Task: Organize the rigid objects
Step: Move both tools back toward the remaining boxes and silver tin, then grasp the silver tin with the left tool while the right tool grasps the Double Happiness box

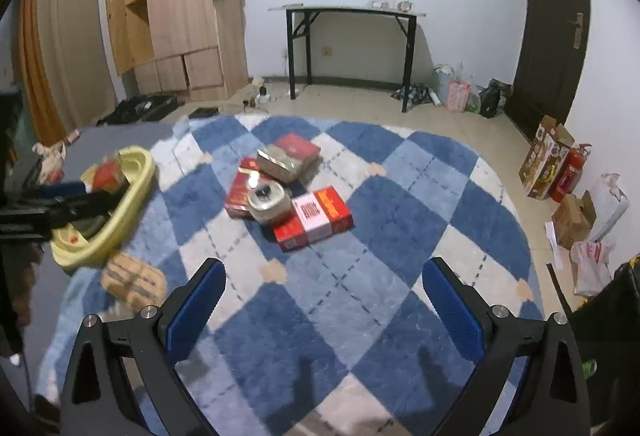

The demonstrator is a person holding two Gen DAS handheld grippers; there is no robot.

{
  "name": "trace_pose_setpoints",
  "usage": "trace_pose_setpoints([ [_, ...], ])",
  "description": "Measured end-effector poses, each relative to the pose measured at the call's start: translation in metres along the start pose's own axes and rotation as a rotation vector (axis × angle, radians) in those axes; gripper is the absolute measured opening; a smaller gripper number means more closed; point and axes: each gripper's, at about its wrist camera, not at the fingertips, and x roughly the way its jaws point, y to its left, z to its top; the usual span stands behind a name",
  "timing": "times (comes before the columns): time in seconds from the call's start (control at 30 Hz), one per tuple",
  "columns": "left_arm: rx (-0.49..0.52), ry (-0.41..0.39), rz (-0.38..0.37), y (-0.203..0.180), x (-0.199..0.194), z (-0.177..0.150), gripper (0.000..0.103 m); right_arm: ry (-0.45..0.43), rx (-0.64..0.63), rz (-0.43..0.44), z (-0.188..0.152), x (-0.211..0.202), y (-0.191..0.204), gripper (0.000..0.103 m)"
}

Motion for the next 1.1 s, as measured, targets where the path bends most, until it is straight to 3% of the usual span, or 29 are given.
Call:
trace_pose_setpoints([
  [0.1, -0.002, 0.028, -0.074, -0.018, 0.018, 0.006, 0.103, 0.03, -0.028, 0.025, -0.001, 0.04, -0.004, 0.101],
  [0.27, 0.12, 0.069, -0.114, -0.049, 0.061, 0.026, 0.103, 0.029, -0.07, 0.071, 0.001, 0.106, -0.011, 0.101],
  [0.53, 0.241, 0.128, -0.193, -0.06, 0.122, 0.046, 0.103, 0.034, -0.161, 0.157, 0.01, 0.172, -0.014, 0.099],
  [0.63, 0.237, 0.155, -0.202, -0.059, 0.14, 0.05, 0.099, 0.027, -0.181, 0.148, 0.013, 0.188, -0.01, 0.099],
  [0.83, 0.223, 0.193, -0.24, -0.06, 0.162, 0.05, 0.08, 0.039, -0.184, 0.145, 0.021, 0.216, -0.008, 0.098],
  [0.9, 0.252, 0.175, -0.23, -0.064, 0.163, 0.047, 0.063, 0.049, -0.183, 0.143, 0.023, 0.224, -0.005, 0.094],
  [0.97, 0.253, 0.175, -0.225, -0.067, 0.166, 0.045, 0.051, 0.055, -0.179, 0.145, 0.024, 0.231, -0.001, 0.093],
  [1.1, 0.206, 0.172, -0.228, -0.064, 0.163, 0.046, 0.051, 0.047, -0.168, 0.154, 0.023, 0.228, -0.002, 0.092],
])
